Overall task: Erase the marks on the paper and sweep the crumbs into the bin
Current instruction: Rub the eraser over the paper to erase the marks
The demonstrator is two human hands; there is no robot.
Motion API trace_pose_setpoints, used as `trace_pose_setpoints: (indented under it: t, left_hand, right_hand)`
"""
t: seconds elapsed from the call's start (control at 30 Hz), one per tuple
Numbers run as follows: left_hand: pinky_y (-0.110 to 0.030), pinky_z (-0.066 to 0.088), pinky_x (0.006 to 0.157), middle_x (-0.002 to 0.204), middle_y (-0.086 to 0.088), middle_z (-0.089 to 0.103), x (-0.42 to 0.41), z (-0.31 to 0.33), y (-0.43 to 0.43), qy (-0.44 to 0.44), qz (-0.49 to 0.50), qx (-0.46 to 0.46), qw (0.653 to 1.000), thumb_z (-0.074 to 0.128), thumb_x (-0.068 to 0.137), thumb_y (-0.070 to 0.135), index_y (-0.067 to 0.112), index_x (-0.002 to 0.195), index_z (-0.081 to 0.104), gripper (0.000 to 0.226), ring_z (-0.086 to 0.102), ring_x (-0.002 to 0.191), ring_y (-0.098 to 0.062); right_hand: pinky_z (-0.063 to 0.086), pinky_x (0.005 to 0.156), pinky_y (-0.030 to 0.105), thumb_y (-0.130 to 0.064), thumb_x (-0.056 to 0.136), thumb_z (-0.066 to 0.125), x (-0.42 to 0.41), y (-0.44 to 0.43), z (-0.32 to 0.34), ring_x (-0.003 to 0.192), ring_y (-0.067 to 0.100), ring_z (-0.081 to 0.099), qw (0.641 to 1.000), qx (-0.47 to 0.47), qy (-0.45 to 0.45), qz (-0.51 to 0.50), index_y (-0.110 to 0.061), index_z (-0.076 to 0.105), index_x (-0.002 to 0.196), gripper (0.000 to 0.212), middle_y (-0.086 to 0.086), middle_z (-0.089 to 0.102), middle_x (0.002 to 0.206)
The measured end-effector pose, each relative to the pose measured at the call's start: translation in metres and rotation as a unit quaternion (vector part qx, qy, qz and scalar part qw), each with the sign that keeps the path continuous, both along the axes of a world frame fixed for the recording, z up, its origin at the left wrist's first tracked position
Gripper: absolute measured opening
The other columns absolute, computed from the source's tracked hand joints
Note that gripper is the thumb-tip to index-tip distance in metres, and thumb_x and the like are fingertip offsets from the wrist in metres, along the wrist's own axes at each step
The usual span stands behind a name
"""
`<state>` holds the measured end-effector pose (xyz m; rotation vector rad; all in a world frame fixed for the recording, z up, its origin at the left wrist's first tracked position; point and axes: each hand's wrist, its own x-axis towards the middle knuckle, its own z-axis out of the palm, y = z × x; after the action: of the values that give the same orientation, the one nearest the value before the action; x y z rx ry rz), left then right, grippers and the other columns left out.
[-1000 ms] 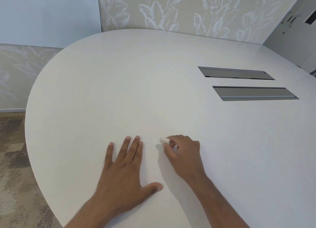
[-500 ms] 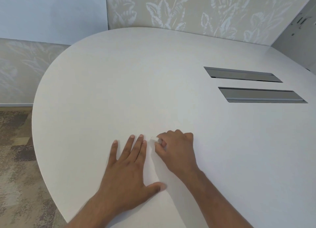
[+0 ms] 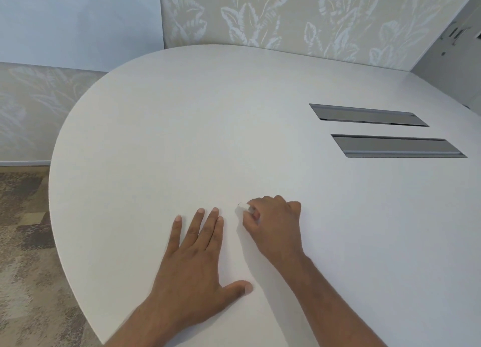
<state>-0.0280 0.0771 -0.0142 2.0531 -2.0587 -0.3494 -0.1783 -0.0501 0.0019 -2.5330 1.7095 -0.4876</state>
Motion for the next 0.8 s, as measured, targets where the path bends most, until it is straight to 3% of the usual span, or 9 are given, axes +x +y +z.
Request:
trace_pose_setpoints:
  t: [0.17,0.3,0.37,0.53,0.73,0.8]
  left_hand:
    - [-0.056,-0.009,0.13,0.174,0.003,-0.016,0.0,-0.004,-0.001,0.013,-0.004,-0.012,1.0,0.026,0.077,0.101,0.016,0.166,-0.003,0.127,-0.026,0.158,-0.017]
    - [-0.056,-0.012,0.129,0.173,0.003,-0.023,-0.002,-0.001,-0.001,0.001,-0.009,-0.004,1.0,0.024,0.077,0.099,0.015,0.166,-0.009,0.126,-0.032,0.156,-0.018]
    - [-0.057,-0.008,0.13,0.174,0.003,-0.017,-0.001,0.001,-0.002,0.012,-0.002,-0.012,1.0,0.028,0.077,0.099,0.014,0.167,-0.002,0.127,-0.026,0.158,-0.019]
    - [-0.059,-0.001,0.13,0.175,0.002,-0.008,0.0,-0.003,-0.001,0.014,0.0,-0.001,1.0,0.03,0.077,0.1,0.013,0.167,0.007,0.128,-0.017,0.161,-0.021]
    - [-0.056,-0.012,0.129,0.172,0.004,-0.024,-0.002,0.001,0.0,0.007,-0.007,-0.007,1.0,0.026,0.076,0.1,0.015,0.166,-0.01,0.128,-0.031,0.157,-0.019]
    - [-0.056,-0.006,0.13,0.176,0.001,-0.011,-0.002,0.001,0.0,0.015,0.001,-0.013,1.0,0.03,0.076,0.1,0.013,0.167,0.003,0.129,-0.021,0.16,-0.021]
  right_hand:
    - [0.027,0.075,0.037,-0.034,0.092,0.058,0.007,0.03,-0.006,0.071,0.01,0.043,0.997,-0.011,-0.014,0.07,-0.03,0.061,0.077,0.015,-0.015,0.05,0.067]
    - [0.026,0.08,0.035,-0.037,0.092,0.06,-0.006,0.009,-0.002,0.081,0.011,0.055,0.998,-0.002,-0.054,0.012,-0.032,0.07,0.091,0.012,-0.013,0.065,0.078]
    - [0.028,0.081,0.035,-0.037,0.092,0.061,-0.01,-0.002,0.001,0.081,0.013,0.056,0.997,0.007,-0.075,-0.012,-0.03,0.069,0.087,0.011,-0.012,0.065,0.076]
    - [0.031,0.081,0.036,-0.036,0.091,0.056,-0.005,-0.002,-0.006,0.076,0.013,0.054,0.999,0.007,-0.033,0.022,-0.029,0.063,0.081,0.014,-0.01,0.06,0.071]
    - [0.019,0.072,0.036,-0.04,0.091,0.055,-0.02,-0.033,0.001,0.077,0.015,0.056,0.999,-0.002,-0.02,-0.051,-0.027,0.067,0.08,0.021,-0.008,0.062,0.069]
    - [0.022,0.075,0.036,-0.039,0.091,0.054,-0.015,-0.027,0.0,0.077,0.014,0.054,1.0,0.01,-0.022,-0.015,-0.025,0.065,0.078,0.022,-0.008,0.062,0.069]
